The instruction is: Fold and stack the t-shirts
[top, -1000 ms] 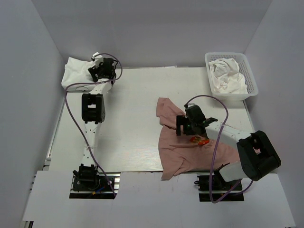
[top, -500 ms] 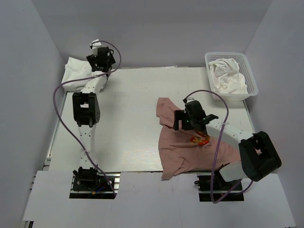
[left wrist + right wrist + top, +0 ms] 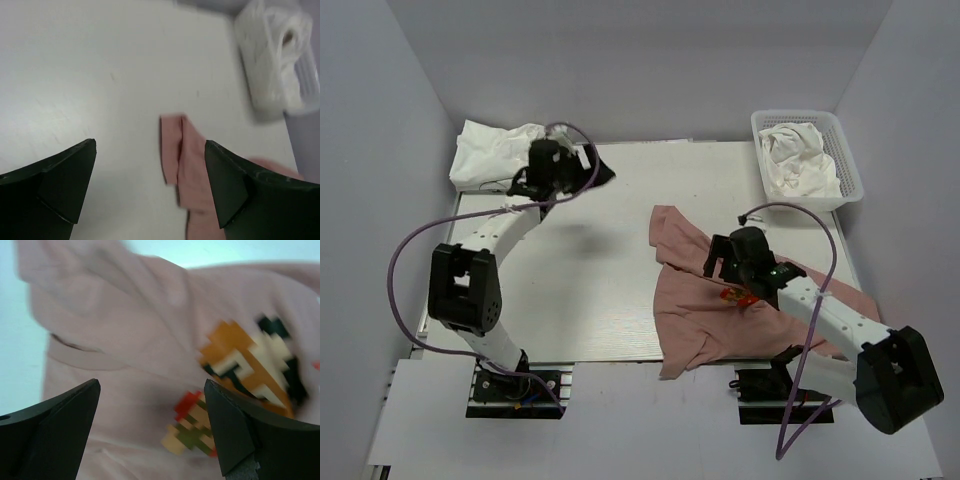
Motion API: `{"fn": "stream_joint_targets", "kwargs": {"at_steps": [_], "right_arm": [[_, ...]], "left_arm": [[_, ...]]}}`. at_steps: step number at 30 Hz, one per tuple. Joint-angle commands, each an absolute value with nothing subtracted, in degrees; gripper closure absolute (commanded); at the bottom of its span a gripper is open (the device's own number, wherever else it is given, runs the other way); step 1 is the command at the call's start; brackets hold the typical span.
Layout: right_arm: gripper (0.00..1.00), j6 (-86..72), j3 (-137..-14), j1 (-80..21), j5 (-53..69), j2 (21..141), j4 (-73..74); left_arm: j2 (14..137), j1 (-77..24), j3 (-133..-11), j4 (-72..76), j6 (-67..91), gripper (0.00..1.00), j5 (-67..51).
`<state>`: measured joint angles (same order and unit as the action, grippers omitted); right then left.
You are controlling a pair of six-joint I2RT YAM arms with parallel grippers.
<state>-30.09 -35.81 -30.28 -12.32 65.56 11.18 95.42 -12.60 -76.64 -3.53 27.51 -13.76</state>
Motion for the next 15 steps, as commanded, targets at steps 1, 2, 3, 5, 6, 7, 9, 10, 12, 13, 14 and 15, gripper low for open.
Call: {"fn": "stream_joint_targets", "kwargs": {"at_steps": [1,2,3,5,6,7,9,10,12,13,14,15], "right_arm": [[0.1,-35.3,-32.1,-28.9,-19.2,61.2,16.8],[0.1,-35.6,-31.5,-28.0,-20.2,60.0,17.1],[0.1,-35.2,-29.6,-27.7,-20.1,59.8,17.1],[0.1,-33.4,-28.7,-26.8,-18.3,59.0,15.7],[0.1,-32.3,-27.3,-26.7,-17.3,59.0,14.9],[0.1,-31.7,-26.8,-26.6,-15.5,59.4,12.9],[0.1,-29.5,-25.0,-26.9,-10.3,60.0,9.2],[0.1,-29.4,-24.5,-27.0,-9.3,60.6,7.0],[0.1,-29.1,-23.5,-27.1,-3.5,61.6,3.2],[0.1,-28.9,-22.6,-27.4,-2.2,62.7,0.8],[0.1,-29.1,-22.3,-27.6,-1.2,64.2,-3.0],[0.1,-28.7,-22.2,-27.7,2.5,65.1,-4.3]], "left_arm": [[95.5,-17.0,-67.3,-6.5,31.1,0.01,-26.7],[94.8,-18.0,-64.4,-6.5,31.1,0.01,-26.2],[94.1,-19.9,-63.1,-7.1,31.1,0.01,-26.2],[90.8,-21.4,-60.5,-8.4,31.1,0.01,-25.5],[89.4,-22.5,-59.6,-9.1,30.5,0.01,-24.2],[87.8,-22.5,-58.5,-9.1,30.5,0.01,-24.2],[83.5,-23.2,-55.8,-9.1,29.4,0.01,-24.2],[82.2,-23.2,-55.0,-9.1,29.4,0.01,-24.2],[79.6,-23.2,-54.0,-10.7,29.4,0.01,-21.6],[78.8,-23.2,-53.2,-11.3,29.4,0.01,-20.5],[78.3,-23.2,-53.2,-12.9,29.4,0.01,-18.2],[78.3,-23.2,-52.7,-13.7,29.4,0.01,-17.1]]}}
